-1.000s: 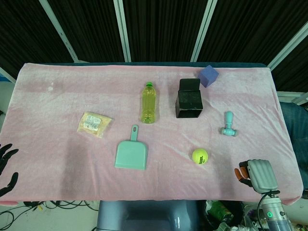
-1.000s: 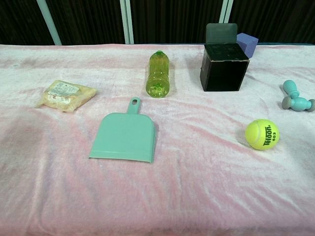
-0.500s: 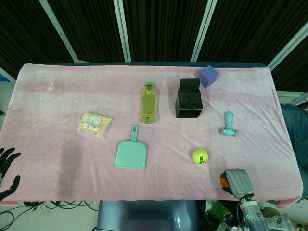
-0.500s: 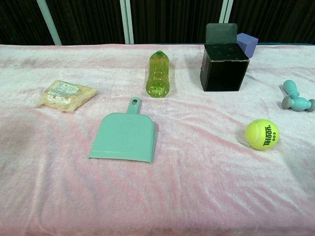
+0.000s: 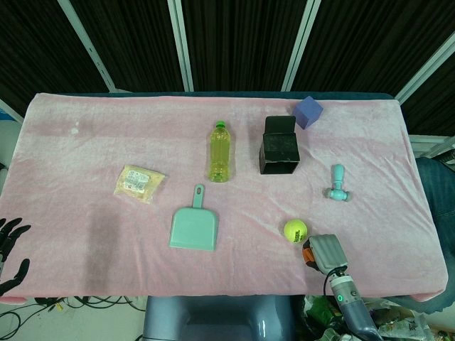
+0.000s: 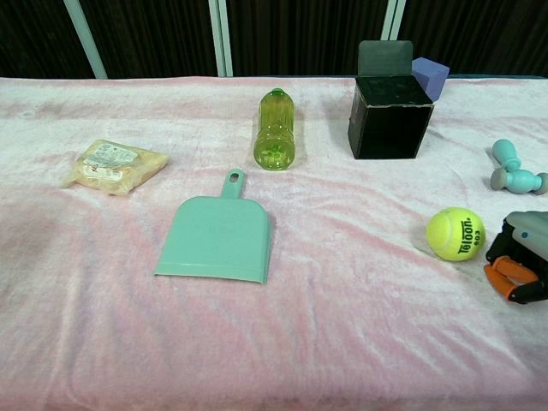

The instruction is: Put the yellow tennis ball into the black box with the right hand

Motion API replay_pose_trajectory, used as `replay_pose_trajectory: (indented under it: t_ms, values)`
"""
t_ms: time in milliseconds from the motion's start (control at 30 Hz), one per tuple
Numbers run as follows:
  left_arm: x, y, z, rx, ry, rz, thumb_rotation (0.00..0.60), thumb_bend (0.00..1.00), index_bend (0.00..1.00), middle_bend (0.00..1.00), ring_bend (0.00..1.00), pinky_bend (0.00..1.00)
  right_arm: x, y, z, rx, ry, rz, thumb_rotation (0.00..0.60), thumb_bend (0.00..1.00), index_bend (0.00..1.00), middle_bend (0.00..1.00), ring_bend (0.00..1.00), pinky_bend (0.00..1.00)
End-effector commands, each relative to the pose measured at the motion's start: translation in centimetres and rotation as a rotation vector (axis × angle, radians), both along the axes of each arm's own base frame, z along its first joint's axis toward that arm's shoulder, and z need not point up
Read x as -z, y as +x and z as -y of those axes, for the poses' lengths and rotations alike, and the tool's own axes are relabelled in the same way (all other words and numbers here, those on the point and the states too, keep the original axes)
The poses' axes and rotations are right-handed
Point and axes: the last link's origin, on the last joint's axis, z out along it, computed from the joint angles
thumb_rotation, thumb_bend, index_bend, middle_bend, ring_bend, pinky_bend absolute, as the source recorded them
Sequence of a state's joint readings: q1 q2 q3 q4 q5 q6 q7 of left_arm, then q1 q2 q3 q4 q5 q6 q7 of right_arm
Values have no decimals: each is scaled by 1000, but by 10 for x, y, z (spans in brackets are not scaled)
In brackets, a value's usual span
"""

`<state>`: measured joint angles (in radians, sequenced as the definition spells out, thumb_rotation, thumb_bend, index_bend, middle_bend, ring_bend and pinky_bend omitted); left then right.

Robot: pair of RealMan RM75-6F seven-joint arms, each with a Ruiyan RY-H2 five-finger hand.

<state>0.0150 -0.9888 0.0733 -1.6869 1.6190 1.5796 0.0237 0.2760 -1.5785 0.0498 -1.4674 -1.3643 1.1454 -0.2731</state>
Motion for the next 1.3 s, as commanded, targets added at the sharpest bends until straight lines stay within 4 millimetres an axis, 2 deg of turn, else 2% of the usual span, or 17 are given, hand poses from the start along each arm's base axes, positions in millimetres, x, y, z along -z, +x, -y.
replay_pose_trajectory:
  t_ms: [33, 600, 900, 1300]
  values:
    - [0, 0, 0, -1, 1, 0, 600, 440, 163, 97, 31, 19, 4, 4, 1, -6, 11, 7, 600, 770, 1000, 1000, 1000, 1000]
    - [0, -1, -2, -10, 3, 3, 600, 440, 163, 96, 31, 20, 24, 29, 9, -49, 37, 33, 600, 771, 1000, 1000, 1000, 1000]
    - [-1, -1, -2, -11, 4, 5, 600, 440, 163, 96, 31, 20, 29, 41, 47, -42, -4, 48, 600, 785, 1000, 1000, 1000, 1000]
    - [0, -2, -3, -5, 2, -20, 600, 440, 163, 96, 31, 19, 39, 49, 77, -14, 4, 30, 600, 785, 1000, 1000, 1000, 1000]
